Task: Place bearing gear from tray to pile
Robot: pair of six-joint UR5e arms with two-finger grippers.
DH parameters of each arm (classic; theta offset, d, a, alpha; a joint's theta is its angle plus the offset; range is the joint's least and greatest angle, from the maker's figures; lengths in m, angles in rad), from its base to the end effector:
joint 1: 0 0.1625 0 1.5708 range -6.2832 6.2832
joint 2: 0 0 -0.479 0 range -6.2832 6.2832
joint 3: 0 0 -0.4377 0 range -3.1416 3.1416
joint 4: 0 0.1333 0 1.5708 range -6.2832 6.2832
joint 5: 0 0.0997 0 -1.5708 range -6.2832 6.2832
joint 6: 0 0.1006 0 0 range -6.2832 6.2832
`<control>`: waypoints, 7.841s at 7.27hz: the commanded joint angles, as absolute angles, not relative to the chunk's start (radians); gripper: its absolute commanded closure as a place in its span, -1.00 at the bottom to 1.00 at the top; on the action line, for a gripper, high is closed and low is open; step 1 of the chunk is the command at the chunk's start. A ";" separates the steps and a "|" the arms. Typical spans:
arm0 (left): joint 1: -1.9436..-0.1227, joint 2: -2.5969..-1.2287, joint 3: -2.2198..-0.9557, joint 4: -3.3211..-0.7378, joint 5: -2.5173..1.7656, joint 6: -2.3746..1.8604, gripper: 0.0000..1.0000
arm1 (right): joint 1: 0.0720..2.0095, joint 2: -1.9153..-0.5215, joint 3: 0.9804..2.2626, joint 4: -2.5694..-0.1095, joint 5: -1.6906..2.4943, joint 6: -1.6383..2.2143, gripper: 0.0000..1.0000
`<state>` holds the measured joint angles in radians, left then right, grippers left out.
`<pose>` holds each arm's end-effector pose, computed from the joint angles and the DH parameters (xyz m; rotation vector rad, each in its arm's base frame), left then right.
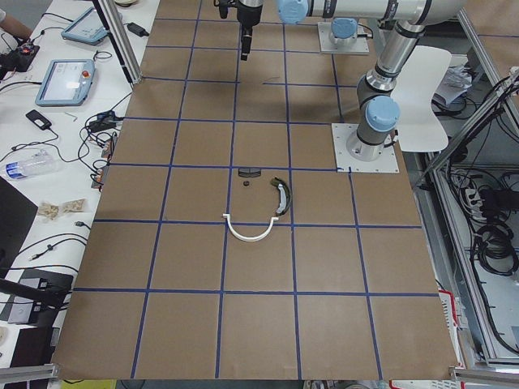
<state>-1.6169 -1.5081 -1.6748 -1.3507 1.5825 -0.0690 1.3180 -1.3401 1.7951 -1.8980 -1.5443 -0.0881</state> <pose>-0.1561 -0.5167 0.5412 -0.0375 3.1274 -0.2809 -0.0156 -0.6041 0.3240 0.2566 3.0775 0.1878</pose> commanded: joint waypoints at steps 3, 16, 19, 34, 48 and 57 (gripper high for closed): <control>-1.620 -1.505 -1.718 -1.286 1.578 -0.075 -1.00 | 1.677 -1.338 1.862 -2.034 -1.520 0.343 1.00; -1.656 -1.546 -1.790 -1.197 1.572 -0.192 -1.00 | 1.958 -1.169 1.853 -2.330 -1.590 0.582 -1.00; -1.837 -1.665 -1.880 -0.952 1.583 -0.432 -1.00 | 1.742 -1.328 1.858 -2.153 -1.575 0.414 -1.00; -2.040 -2.040 -1.862 -0.660 1.589 -0.479 1.00 | 1.523 -1.546 1.591 -1.566 -1.558 0.166 -1.00; -0.997 -1.986 -1.836 -0.966 1.703 0.353 1.00 | 1.528 -1.614 1.583 -1.465 -1.551 0.143 -1.00; -1.162 -1.798 -1.682 -1.325 1.657 0.306 -1.00 | 1.534 -1.608 1.592 -1.439 -1.554 0.137 -1.00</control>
<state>-1.0797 -1.8611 -1.7739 -1.1549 1.6914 0.3360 1.5335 -1.6094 1.5852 -1.4670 -1.5516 0.1367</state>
